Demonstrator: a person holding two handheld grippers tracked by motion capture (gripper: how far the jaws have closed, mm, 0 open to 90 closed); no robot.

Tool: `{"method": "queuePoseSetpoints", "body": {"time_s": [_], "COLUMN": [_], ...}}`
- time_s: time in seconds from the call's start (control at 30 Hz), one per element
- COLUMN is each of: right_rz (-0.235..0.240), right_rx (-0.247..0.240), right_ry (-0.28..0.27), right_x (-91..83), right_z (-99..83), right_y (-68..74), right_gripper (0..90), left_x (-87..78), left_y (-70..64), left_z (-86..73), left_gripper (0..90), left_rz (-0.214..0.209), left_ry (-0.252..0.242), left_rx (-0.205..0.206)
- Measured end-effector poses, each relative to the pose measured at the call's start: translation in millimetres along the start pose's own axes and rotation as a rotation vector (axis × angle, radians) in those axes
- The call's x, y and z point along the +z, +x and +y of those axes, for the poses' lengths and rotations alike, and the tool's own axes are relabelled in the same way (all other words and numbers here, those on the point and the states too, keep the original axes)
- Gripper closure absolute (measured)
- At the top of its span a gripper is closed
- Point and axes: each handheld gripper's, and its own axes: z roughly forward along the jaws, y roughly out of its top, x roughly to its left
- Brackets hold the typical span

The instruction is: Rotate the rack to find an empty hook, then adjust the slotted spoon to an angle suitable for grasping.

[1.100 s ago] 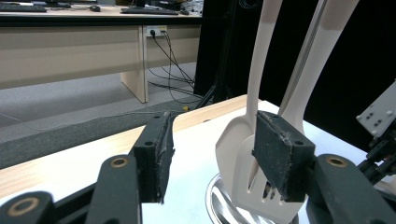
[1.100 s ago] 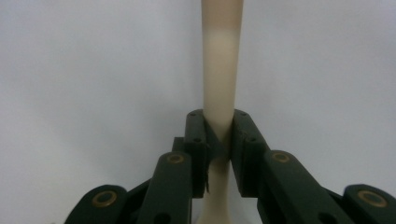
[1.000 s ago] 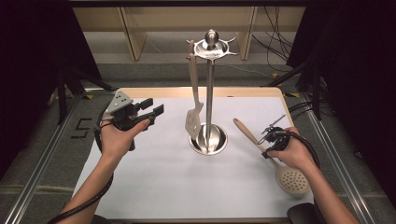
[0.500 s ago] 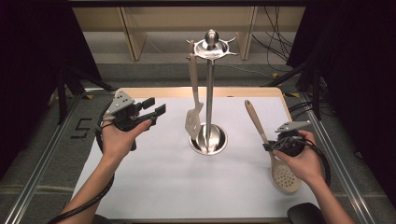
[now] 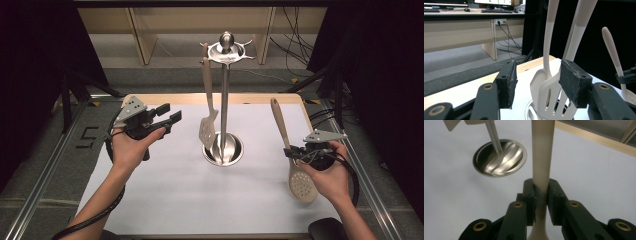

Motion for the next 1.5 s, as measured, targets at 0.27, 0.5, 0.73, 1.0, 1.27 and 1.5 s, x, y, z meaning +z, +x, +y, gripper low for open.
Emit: {"method": "queuePoseSetpoints", "body": {"time_s": [0.27, 0.5, 0.73, 1.0, 1.27, 1.5], "right_rz": [-0.011, -0.025, -0.003, 0.008, 0.015, 0.034], "right_rx": [0.003, 0.004, -0.015, -0.031, -0.030, -0.061], "right_ry": [-0.038, -0.066, -0.091, -0.134, -0.154, -0.182], "right_x": [-8.9, -14.8, -16.0, -17.7, -17.4, -12.0], "right_z": [5.0, 12.6, 18.4, 25.4, 32.5, 40.4], "right_y": [4.8, 8.7, 14.3, 24.8, 50.8, 68.3], "right_gripper": [79.1, 79.1, 79.1, 79.1, 79.1, 79.1], "left_x": [0.3, -3.9, -1.4, 0.6, -0.6, 4.4], "left_y": [-0.8, -5.4, -12.8, -26.3, -45.2, -62.9], "left_z": [2.0, 3.3, 3.9, 11.6, 14.1, 18.1], "left_gripper": [46.9, 46.8, 46.7, 46.3, 46.2, 45.6], "left_rz": [-0.010, -0.023, -0.037, -0.083, -0.138, -0.179], "left_ry": [-0.010, -0.016, -0.009, -0.034, -0.046, -0.048], "left_rx": [-0.004, 0.008, 0.007, 0.024, 0.040, 0.053]}}
